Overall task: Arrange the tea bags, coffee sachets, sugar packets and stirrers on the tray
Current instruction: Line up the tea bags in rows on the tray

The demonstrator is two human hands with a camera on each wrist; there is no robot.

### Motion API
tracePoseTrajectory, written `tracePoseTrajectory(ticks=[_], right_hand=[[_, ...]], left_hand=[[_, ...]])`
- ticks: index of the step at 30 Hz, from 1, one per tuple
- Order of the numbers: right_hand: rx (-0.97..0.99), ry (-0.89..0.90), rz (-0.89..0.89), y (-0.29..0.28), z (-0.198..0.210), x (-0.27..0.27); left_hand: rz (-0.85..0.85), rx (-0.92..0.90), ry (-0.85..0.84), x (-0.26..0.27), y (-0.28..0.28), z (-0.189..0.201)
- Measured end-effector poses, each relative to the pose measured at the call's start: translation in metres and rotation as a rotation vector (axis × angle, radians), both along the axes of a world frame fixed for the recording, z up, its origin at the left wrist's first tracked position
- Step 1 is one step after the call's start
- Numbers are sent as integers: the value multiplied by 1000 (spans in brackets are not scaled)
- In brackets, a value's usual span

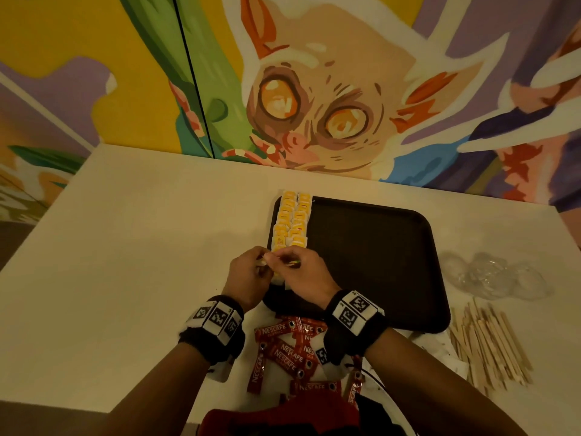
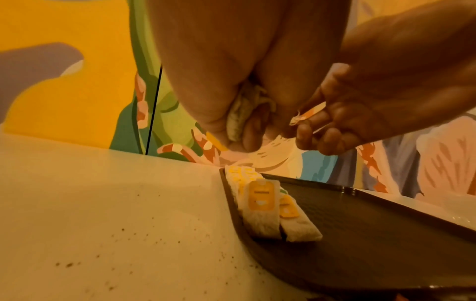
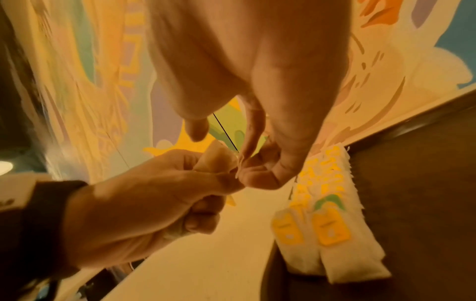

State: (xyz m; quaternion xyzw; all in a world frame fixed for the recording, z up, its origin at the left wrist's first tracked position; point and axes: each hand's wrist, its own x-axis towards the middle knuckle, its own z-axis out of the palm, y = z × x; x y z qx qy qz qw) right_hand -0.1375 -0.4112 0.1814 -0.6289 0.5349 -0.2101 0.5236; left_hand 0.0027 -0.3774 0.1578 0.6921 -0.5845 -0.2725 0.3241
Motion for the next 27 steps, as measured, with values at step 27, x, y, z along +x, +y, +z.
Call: tracePoseTrajectory(ticks=[27], right_hand=[[-118,-134,294,2,59,-30]], left_hand=[[-119,126,434,30,19,71]])
